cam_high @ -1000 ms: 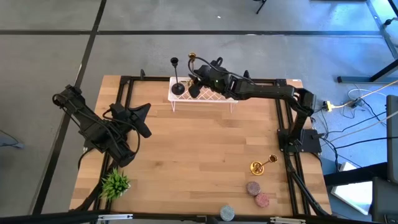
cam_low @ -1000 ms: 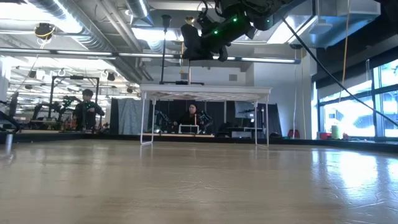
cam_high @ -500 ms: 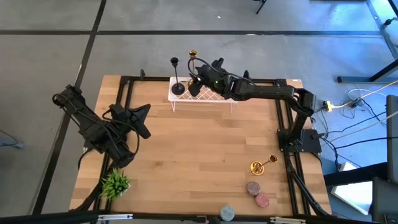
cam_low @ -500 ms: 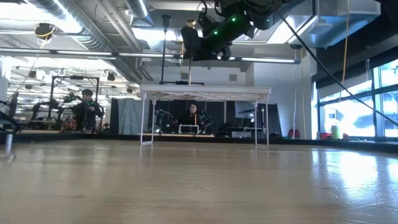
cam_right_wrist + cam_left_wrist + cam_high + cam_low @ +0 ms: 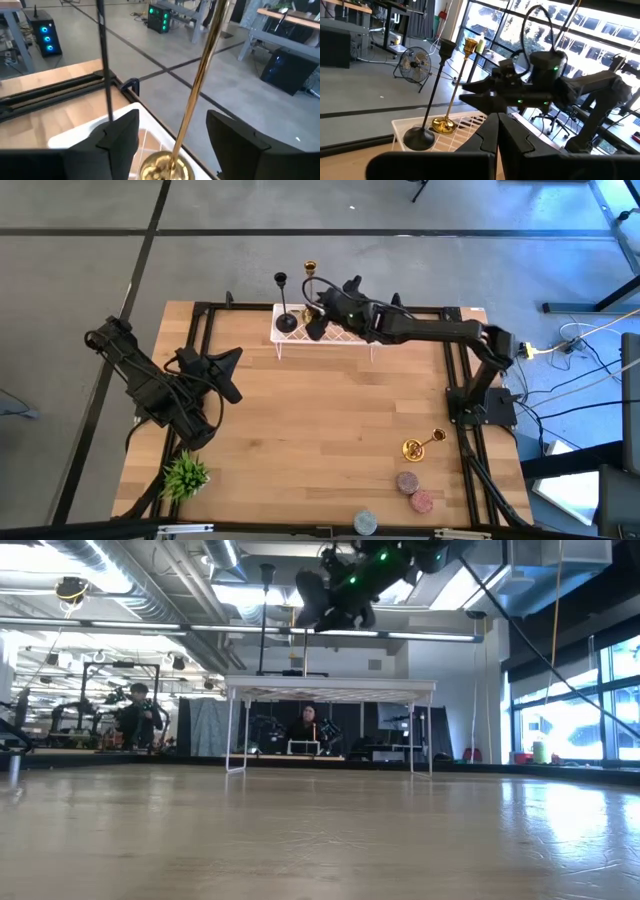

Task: Pick & Place candle stick holders
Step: Put the gold candle holder on the shelf

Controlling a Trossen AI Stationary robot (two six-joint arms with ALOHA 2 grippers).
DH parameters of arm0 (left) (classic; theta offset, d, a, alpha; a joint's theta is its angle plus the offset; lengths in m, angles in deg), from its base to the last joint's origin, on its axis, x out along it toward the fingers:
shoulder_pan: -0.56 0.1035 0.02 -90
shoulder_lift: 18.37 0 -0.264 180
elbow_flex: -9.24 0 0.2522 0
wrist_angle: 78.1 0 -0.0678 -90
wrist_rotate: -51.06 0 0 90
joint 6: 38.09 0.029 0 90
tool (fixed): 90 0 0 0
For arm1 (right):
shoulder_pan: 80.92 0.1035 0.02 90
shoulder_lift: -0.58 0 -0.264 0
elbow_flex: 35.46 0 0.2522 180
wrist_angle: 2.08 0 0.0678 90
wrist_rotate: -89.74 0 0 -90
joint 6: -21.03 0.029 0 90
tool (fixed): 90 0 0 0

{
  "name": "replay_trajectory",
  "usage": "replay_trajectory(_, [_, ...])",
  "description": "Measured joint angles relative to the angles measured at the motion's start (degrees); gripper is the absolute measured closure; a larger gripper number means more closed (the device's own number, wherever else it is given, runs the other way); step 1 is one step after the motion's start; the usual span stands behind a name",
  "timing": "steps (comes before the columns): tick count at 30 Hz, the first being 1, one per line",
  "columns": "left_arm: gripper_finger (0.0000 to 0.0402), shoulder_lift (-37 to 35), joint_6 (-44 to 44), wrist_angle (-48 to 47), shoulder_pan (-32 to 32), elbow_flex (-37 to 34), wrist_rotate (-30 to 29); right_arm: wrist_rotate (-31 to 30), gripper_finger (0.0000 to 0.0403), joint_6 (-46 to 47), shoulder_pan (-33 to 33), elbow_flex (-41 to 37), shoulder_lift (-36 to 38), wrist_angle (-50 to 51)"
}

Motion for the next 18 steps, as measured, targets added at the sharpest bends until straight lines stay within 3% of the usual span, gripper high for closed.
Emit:
replay_trajectory(6, [0.04,0.0,0.6,0.0,0.0,0.0,0.3,0.0,0.0165,4.2,2.7,0.0,6.6,7.9])
replay_trajectory(14, [0.0399,0.0,4.5,0.5,-0.7,0.0,5.7,15.4,0.0167,16.2,7.4,0.0,18.6,30.6])
replay_trajectory(18, [0.04,0.6,10.2,3.9,-1.5,0.0,9.7,19.9,0.0167,21.3,11.1,0.0,23.8,39.9])
